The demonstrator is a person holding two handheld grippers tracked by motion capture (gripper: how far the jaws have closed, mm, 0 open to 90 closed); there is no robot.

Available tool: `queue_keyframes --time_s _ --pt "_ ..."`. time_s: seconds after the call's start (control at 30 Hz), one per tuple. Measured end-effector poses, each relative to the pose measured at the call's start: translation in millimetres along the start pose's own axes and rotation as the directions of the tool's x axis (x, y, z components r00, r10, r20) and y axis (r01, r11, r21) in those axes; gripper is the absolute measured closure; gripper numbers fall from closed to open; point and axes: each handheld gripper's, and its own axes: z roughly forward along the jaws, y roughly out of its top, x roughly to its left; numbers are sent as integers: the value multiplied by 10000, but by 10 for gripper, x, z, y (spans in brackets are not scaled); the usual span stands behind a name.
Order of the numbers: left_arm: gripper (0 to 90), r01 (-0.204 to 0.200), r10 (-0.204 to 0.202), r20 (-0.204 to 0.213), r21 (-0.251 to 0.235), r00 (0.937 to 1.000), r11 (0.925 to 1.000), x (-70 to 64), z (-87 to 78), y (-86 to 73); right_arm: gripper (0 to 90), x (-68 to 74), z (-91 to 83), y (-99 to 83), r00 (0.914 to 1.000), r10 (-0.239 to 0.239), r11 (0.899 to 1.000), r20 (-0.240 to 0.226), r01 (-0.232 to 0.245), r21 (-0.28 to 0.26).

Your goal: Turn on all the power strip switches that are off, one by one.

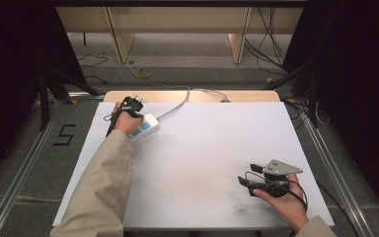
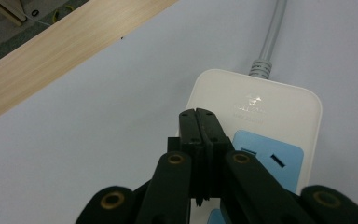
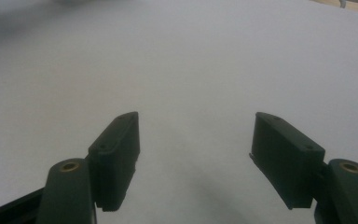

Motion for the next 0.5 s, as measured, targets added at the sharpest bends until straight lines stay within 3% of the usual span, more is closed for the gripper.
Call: queue_keyframes --time_s 0.1,0.5 --pt "900 -199 200 -71 73 9998 9998 -17 5 12 332 0 -1 -1 10000 -6 10000 8 6 0" --pt "900 -288 291 -189 186 9994 9994 -37 8 17 331 -3 -6 -2 10000 3 10000 29 -3 -40"
